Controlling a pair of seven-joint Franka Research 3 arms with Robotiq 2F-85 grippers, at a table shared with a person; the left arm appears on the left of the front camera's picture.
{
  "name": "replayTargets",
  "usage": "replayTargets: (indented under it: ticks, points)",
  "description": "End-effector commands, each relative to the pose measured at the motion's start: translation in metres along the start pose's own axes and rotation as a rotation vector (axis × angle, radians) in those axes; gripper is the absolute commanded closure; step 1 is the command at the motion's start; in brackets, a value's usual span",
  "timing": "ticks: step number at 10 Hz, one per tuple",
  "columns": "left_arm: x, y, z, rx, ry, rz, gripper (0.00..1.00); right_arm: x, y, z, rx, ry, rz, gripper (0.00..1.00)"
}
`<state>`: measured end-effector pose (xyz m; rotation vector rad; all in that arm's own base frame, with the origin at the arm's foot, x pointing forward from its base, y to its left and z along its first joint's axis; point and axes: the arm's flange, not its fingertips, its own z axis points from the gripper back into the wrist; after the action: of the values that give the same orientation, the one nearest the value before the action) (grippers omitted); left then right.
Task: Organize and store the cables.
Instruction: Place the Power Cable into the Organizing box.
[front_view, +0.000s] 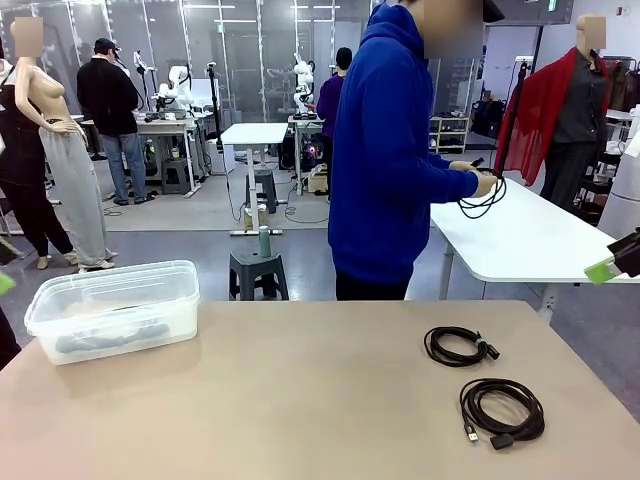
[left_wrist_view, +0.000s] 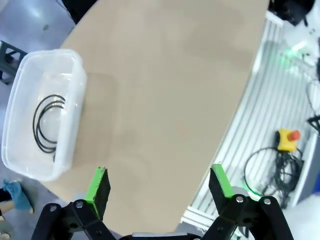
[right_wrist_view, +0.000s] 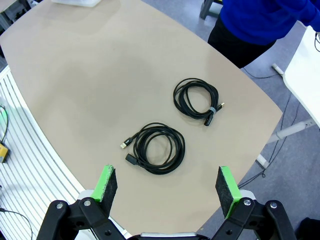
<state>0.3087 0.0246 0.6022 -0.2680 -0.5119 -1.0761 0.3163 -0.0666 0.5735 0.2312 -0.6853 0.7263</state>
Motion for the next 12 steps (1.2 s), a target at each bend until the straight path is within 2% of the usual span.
replayTargets:
  ticks: [1,5,8,10,11,12]
  points:
    - [-0.016,0.006,0.011,-0.021,-0.001,-0.029,0.0,-0.001,-0.001,0.0,0.003,-0.003,0.005,0.0]
    - [-0.035,0.009,0.015,-0.016,-0.096,-0.099,0.0,-0.001,-0.001,0.0,0.003,-0.003,0.005,0.0]
    - [-0.038,0.008,0.014,-0.008,-0.106,-0.096,0.0,-0.001,-0.001,0.0,0.003,-0.003,0.005,0.0]
    - [-0.039,0.013,0.012,-0.031,-0.15,-0.091,0.0,-0.001,-0.001,0.0,0.003,-0.003,0.005,0.0]
    - [-0.036,0.007,0.018,-0.022,-0.085,-0.078,0.0,-0.001,-0.001,0.0,0.003,-0.003,0.005,0.0]
    - [-0.036,0.007,0.018,-0.022,-0.085,-0.078,0.0,-0.001,-0.001,0.0,0.003,-0.003,0.005,0.0]
